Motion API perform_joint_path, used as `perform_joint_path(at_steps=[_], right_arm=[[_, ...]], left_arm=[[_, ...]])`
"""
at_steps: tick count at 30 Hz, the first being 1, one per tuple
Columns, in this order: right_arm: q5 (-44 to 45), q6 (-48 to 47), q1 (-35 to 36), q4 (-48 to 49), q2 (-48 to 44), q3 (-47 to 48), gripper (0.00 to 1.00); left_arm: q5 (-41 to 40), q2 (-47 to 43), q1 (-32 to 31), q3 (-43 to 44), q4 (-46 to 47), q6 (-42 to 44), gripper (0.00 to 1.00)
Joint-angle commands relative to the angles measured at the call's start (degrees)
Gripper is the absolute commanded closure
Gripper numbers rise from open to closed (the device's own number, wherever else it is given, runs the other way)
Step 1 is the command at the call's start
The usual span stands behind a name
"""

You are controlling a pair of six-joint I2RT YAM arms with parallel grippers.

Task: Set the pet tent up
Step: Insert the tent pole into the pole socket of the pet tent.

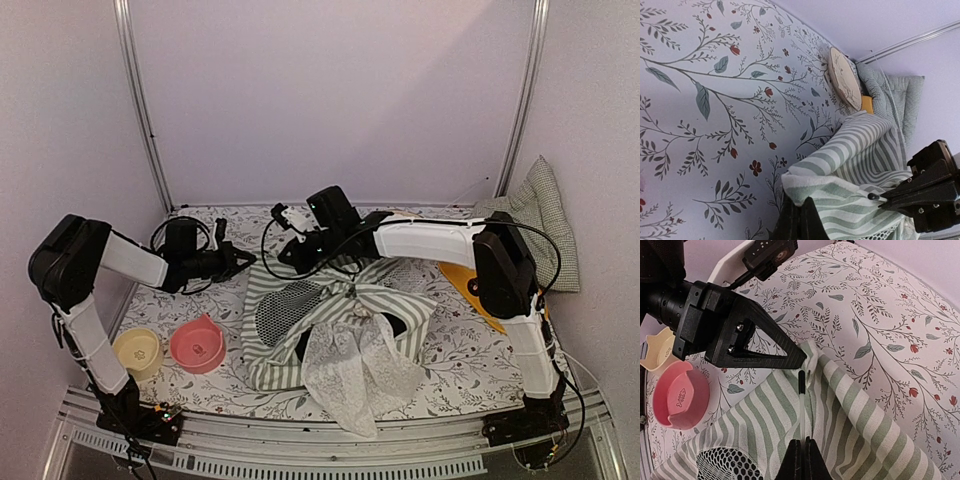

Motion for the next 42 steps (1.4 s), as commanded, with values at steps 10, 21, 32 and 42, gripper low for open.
perform_joint_path(at_steps=[10,21,32,42], right_arm=[[-2.2,1.2,-0.2,-3.5,0.5,0.9,1.0],[-1.7,1.2,-0.1,-4.7,1.8,2.0,1.0],[-1.2,1.6,-0.3,-5.4,2.6,3.8,1.0],[-2.8,1.2,-0.3,-7.1,8.0,12.9,1.0]], left_arm=[[0.8,-1.4,0.5,0.7,0.2,1.5,1.0],[1.6,-3.2,0.4,0.0,1.4,1.9,1.0],[2.9,-4.4,-0.1,-0.2,1.2,4.6,1.0],[2.5,-5.7,-0.8,2.6,-5.7,11.4,1.0]])
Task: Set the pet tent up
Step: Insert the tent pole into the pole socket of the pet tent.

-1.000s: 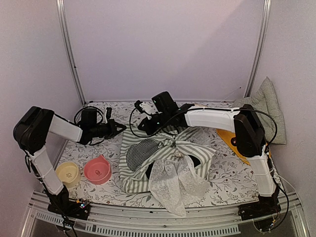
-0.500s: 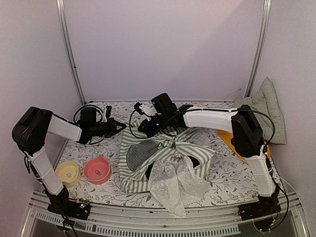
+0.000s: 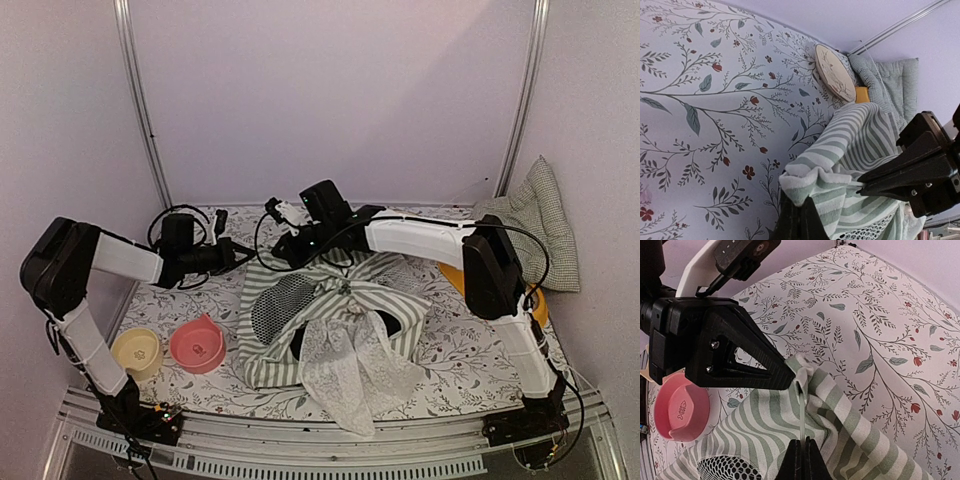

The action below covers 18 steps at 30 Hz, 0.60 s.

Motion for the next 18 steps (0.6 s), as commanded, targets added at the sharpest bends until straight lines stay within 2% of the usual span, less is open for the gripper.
perform_joint_path(at_steps=[1,6,10,18], right_arm=[[-2.1,0.0,-0.1,-2.9,3.5,4.3,1.0],[-2.4,0.0,0.0,-3.3,4.2,5.3,1.0],[-0.2,0.0,0.0,-5.3,4.3,5.0,1.0],[-0.7,0.0,-0.1,-5.5,3.4,3.6,1.0]], left_arm=[[0.9,-2.3,-0.4,2.5,-2.4,3.9,1.0],[-0.6,-2.7,-0.4,4.7,-5.4,5.6,1.0],[-5.0,-4.6,0.1,4.3,-7.2,5.7,1.0],[-3.3,-4.9,0.4,5.0,-7.7,7.7,1.0]])
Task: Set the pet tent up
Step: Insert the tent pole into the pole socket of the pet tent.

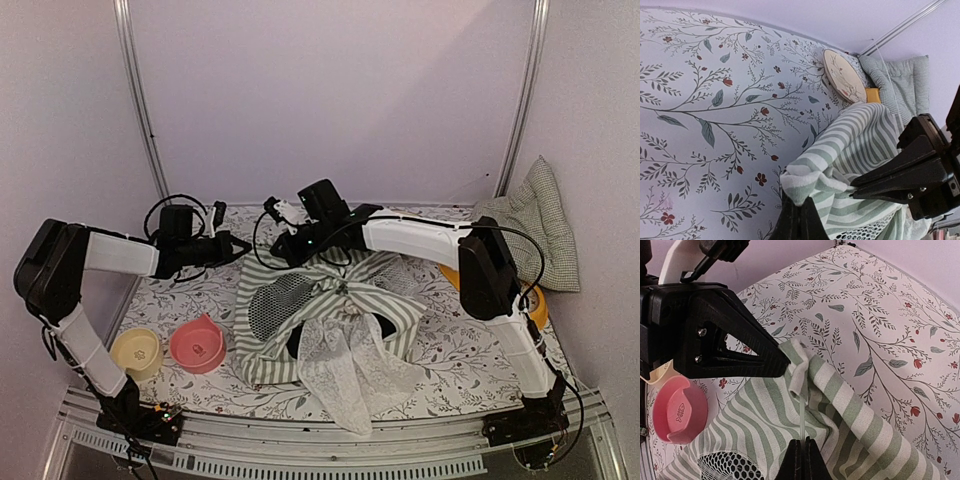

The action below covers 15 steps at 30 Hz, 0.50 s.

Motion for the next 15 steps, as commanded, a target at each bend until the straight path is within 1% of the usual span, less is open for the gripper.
perform_joint_path(at_steps=[1,3,6,10,12,15], right_arm=[[0.5,-0.1,-0.1,-3.9,0.6,-0.7,1.0],[1.2,0.3,-0.6,-3.9,0.5,-0.7,1.0],[-0.7,0.8,-1.2,-3.0,0.0,-0.8,1.0],[-3.3,0.0,-0.2,-1.0,-1.6,-1.1,1.0],[-4.7,-2.3,0.5,-0.3,-2.0,-1.0,1.0],[-4.8,-2.9,1.1,0.3,-2.3,-1.0,1.0]], left_arm=[[1.2,-1.9,0.0,1.6,0.3,2.9,1.0],[3.0,-2.5,-0.2,1.1,1.5,3.4,1.0],[3.7,-3.2,-0.2,-0.4,3.7,2.7,1.0],[4.8,-1.9,-0.3,0.0,3.3,2.9,1.0],[5.1,-0.9,-0.4,0.5,2.8,3.1,1.0],[5.3,-0.1,-0.5,0.9,2.6,3.4,1.0]])
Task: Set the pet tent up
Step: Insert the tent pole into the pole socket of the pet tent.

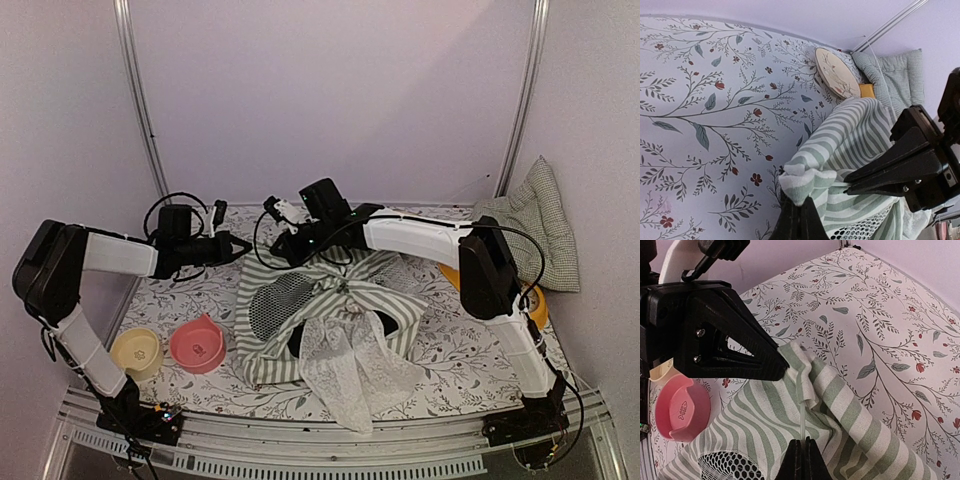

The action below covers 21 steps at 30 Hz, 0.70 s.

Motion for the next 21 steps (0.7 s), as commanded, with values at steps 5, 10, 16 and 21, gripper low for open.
perform_joint_path(at_steps=[5,10,16,21], right_arm=[[-3.0,-1.1,0.0,1.1,-2.4,-1.7,1.0],[-3.7,-0.4,-0.5,3.6,-4.0,-3.2,1.0],[-4.4,-0.6,-0.5,7.1,-7.7,-7.1,1.0],[-3.2,-0.4,-0.5,7.4,-8.0,-8.0,1.0]], left_arm=[[3.5,1.2,-0.9,2.1,-0.1,2.7,1.0],[2.8,1.5,-1.0,2.1,-1.1,3.3,1.0],[2.3,3.2,-1.2,3.6,-2.9,3.8,1.0],[2.4,2.7,-1.6,4.2,-3.3,4.4,1.0]])
